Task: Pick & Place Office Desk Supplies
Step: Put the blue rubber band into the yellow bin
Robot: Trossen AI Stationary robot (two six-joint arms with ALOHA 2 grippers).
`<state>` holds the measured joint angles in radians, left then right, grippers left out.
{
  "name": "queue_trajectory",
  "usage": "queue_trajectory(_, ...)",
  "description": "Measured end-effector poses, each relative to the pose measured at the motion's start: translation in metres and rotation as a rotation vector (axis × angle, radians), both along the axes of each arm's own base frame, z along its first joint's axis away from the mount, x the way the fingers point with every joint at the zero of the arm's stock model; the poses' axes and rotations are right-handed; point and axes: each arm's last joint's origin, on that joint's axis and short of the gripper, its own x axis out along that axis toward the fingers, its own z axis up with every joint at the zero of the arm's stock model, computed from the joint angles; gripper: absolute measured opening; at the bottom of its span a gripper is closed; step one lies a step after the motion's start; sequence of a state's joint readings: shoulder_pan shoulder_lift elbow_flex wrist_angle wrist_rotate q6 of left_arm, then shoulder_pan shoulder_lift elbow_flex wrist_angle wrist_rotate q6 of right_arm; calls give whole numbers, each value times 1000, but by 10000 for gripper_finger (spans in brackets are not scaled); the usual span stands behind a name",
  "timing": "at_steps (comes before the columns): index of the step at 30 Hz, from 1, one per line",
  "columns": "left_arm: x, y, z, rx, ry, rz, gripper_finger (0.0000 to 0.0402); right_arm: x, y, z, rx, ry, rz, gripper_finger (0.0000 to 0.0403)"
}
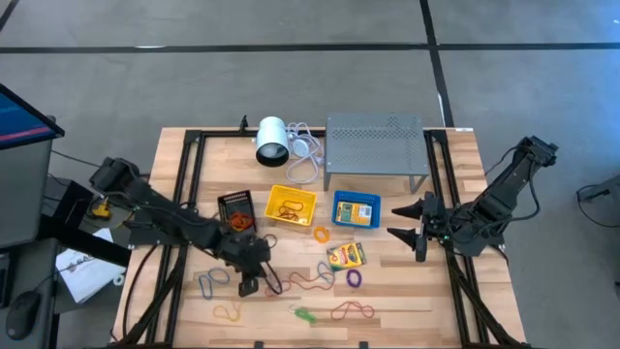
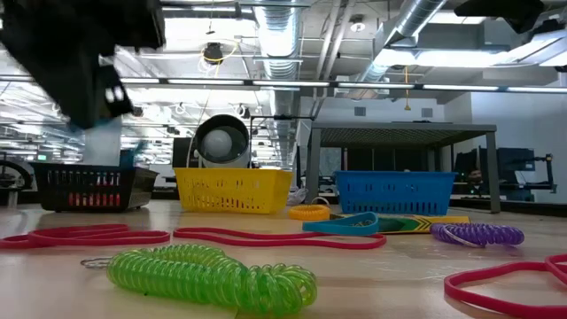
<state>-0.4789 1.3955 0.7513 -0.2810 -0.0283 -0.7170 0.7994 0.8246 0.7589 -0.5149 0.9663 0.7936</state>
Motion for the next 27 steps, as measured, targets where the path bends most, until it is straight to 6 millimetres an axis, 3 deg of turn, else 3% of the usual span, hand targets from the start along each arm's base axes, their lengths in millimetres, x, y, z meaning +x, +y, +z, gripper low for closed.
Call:
queue_trajectory(5, -9, 13, 27, 62, -126, 69, 0, 0, 0, 0, -5, 0, 2, 280)
queue_trajectory(12, -7, 52, 45, 208, -221, 182, 0, 1, 1, 2, -3, -15, 8, 280)
queue_trajectory(21, 4, 124, 47, 260, -207, 274, 0, 2, 2, 4, -2, -29, 13, 280)
queue_trajectory(27, 5, 156, 44, 245, -202, 300, 0, 2, 2, 4, -2, -29, 13, 280)
